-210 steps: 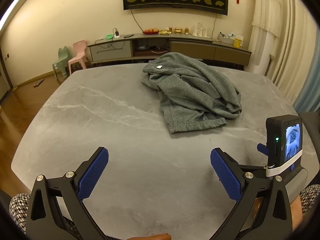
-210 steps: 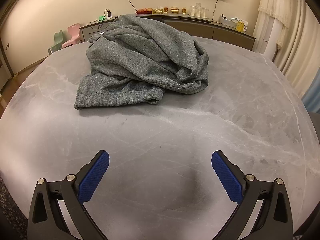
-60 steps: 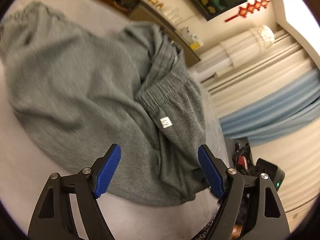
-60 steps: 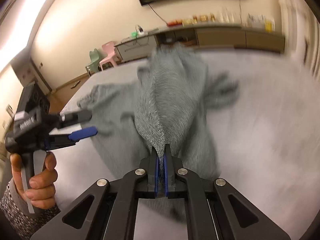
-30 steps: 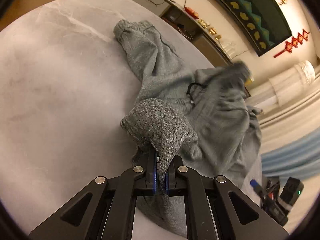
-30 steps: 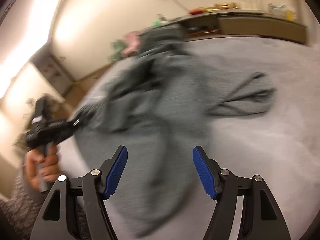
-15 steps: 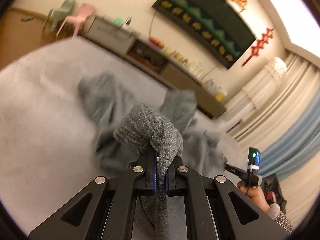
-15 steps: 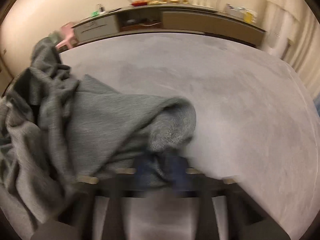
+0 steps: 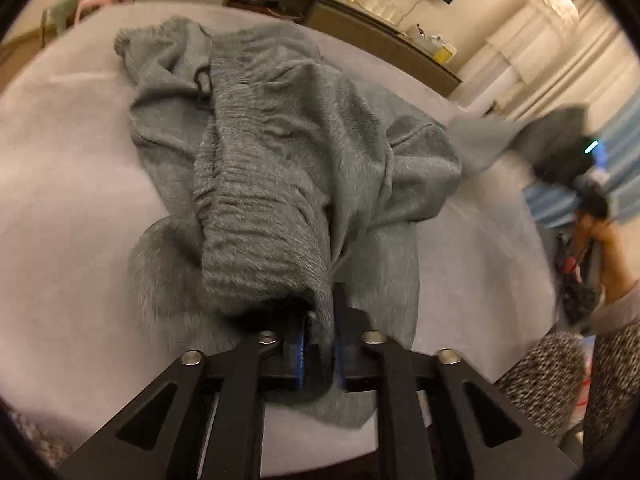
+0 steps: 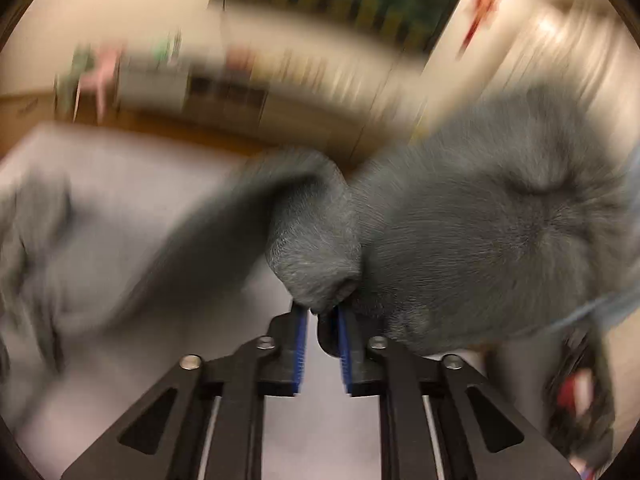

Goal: Fold clothes

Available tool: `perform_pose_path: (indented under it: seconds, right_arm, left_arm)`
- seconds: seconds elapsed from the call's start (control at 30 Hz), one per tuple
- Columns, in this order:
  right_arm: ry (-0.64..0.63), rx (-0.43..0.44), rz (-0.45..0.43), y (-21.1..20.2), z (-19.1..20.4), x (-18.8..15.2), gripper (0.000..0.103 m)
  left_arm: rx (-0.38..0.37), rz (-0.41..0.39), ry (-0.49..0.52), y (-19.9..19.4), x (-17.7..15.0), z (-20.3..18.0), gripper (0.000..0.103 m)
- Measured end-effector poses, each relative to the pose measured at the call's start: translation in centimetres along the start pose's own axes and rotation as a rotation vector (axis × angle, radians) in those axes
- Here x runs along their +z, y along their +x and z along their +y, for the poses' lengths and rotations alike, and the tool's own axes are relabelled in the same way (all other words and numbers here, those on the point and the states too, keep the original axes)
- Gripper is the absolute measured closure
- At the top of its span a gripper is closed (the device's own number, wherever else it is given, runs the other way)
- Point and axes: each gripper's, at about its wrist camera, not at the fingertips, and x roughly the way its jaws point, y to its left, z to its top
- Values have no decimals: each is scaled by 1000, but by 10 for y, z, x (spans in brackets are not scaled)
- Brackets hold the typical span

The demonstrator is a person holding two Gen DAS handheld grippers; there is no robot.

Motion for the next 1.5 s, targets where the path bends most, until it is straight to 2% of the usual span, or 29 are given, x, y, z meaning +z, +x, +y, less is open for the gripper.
perform_pose_path:
  seconds: [0.03,0.07,0.1,0.13,0.17,0.2,0.23,0.27,0.33,0.37,0.43,0.47,0.53,0.6,0.7,0.83,0.87,1.0,1.1,1.17,1.33,1.37,1.4,1.43,1.47,1.5]
  right_arm:
    - [60,38,70,26,-1,-26,74]
    - [127,83,80,38,-2,-47,72]
    - [195,129,84,49,-4,-68,69]
    - [254,168,106,58,-4,-85,60]
    - [294,189,156,63,-2,-95,60]
    - [317,232,152,63,-1,-95,59]
    - [311,280,101,57,1,-90,56]
    - [291,281,59,52,4,-83,44]
    - [262,280,1,46,13,-74,30]
    - [256,285,-15,47,18,-72,29]
    - [233,326,10,41,24,-99,29]
    - [217,339,18,50,33,-96,29]
    - [175,346,21,46,47,-104,29]
    - [147,363,17,45,59,-104,29]
    - [124,423,0,28,61,-108,29]
    - [91,490,-7,23,68,-96,29]
    - [88,493,-11,15,67,-95,29]
    - [142,390,-75,18,29,-58,23]
    - [232,367,-49,49,3,-36,23]
    - [248,349,-30,66,-6,-36,23]
    - [263,302,14,102,-24,-38,23]
    - [241,288,14,105,-22,-37,23]
    - [217,273,13,108,-20,-36,23]
    - [194,258,13,112,-17,-35,23]
    - [165,249,22,117,-14,-34,25]
    - [151,244,38,122,-12,-34,33]
  left_arm:
    - [1,-23,5,-13,-2,-1,46]
    - [0,-64,-2,-31,-4,1,33]
    - [-5,-104,-12,-47,-6,3,30]
    - [-19,-141,-28,-62,-6,9,27]
    - [-39,-175,-48,-76,-5,16,21]
    - [-72,-198,-75,-85,-1,24,19]
    - [-88,-207,-99,-85,7,33,17]
    - [-76,-200,-126,-79,19,40,17]
    - [-50,-180,-179,-66,44,56,17]
    - [-38,-149,-202,-49,59,65,17]
    - [-36,-62,-245,-6,87,80,17]
    - [-6,-23,-260,12,96,83,17]
    - [32,30,-265,38,108,80,17]
    - [9,43,-255,45,105,72,17]
    - [13,11,-206,39,99,63,17]
    - [169,-24,-123,25,125,59,17]
    - [179,-39,-108,20,140,58,17]
    - [232,-68,-16,25,210,42,17]
    - [277,-48,68,52,252,19,17]
    - [308,-12,129,81,267,3,17]
    - [434,114,246,168,274,-25,17]
    - [488,117,281,181,271,-27,19]
    - [544,120,315,193,267,-27,32]
    - [582,112,324,194,264,-23,98]
    - [561,85,282,182,265,-15,95]
    - [540,59,239,171,266,-6,95]
